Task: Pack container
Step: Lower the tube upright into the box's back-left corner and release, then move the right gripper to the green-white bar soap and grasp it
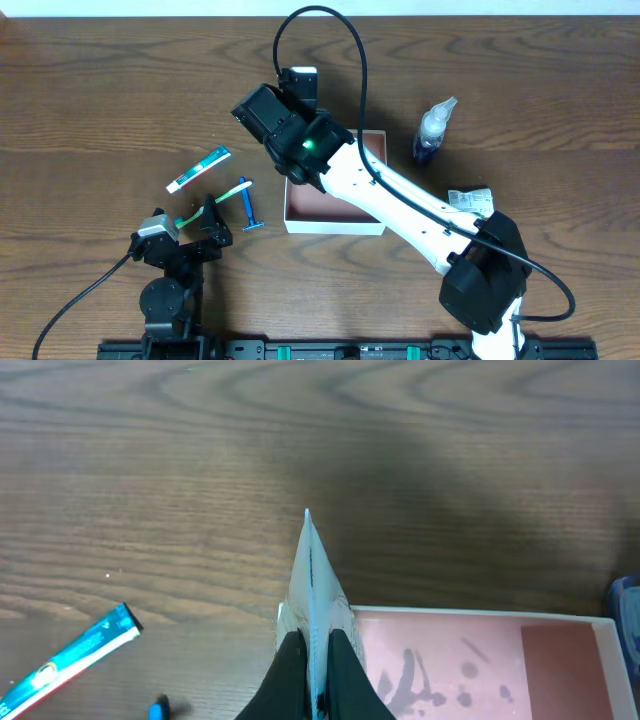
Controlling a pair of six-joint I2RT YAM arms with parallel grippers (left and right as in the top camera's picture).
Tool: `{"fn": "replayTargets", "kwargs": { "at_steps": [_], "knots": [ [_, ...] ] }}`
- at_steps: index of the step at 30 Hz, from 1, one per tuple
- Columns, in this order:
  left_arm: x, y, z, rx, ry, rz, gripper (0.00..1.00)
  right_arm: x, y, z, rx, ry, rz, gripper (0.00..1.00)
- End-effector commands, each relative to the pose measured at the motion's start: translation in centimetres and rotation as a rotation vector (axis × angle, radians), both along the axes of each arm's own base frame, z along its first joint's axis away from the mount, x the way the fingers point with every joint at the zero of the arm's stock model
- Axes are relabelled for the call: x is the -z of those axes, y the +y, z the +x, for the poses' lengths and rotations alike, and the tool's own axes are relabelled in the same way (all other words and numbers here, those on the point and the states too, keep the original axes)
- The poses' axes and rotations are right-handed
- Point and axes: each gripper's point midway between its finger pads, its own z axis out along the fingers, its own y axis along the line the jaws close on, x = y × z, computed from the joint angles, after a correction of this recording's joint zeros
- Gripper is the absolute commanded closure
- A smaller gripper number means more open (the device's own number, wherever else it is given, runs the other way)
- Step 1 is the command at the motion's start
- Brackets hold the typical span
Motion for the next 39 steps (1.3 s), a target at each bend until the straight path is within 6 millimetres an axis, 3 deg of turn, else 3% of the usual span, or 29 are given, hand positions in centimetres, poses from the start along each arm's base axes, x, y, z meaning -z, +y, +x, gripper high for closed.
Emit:
{"fn": "replayTargets", "kwargs": {
  "at_steps": [1,7,11,17,21,24,27,29,31,34,36,39],
  "knots": [
    [1.8,0.2,-0.1,-0.01,0.054,0.014,0.02,-0.8,-0.8,0.9,0.046,-0.035,0.013,0.99],
    [1.8,0.2,-0.1,-0.01,0.054,0.014,0.02,-0.7,-1.1,1.0,0.051,-0.033,0.012,0.97],
    [1.8,0.2,-0.1,-0.01,0.054,0.014,0.02,-0.2,-1.3,1.0,0.053,-0.027,0.006,0.82],
    [1.9,0.2,-0.1,-0.01,0.054,0.014,0.02,0.8,-1.5,1.0,0.052,-0.014,0.001,0.75],
    [1.8,0.2,-0.1,-0.01,0.054,0.014,0.02,0.1,-1.1,1.3,0.004,-0.038,-0.021,0.72],
    [1.8,0.2,-0.1,-0.01,0.054,0.014,0.02,-3.3,-1.0,1.4,-0.065,-0.095,-0.039,0.63],
    [1.9,0.2,-0.1,-0.01,0.054,0.014,0.02,-9.4,-1.3,0.8,-0.144,-0.179,-0.006,0.47],
    [1.8,0.2,-0.1,-0.01,0.054,0.014,0.02,-13.4,-1.8,-0.1,-0.218,-0.212,0.044,0.42],
    [1.8,0.2,-0.1,-0.01,0.054,0.014,0.02,-16.6,-4.1,-1.1,-0.232,-0.225,0.083,0.38],
    [1.8,0.2,-0.1,-0.01,0.054,0.014,0.02,-18.6,-9.7,-1.7,-0.164,-0.205,0.086,0.32],
    [1.8,0.2,-0.1,-0.01,0.054,0.014,0.02,-18.6,-13.5,-1.9,-0.108,-0.162,0.07,0.28],
    [1.8,0.2,-0.1,-0.01,0.054,0.014,0.02,-16.8,-19.2,-2.4,0.016,-0.04,0.058,0.25]
  ]
}}
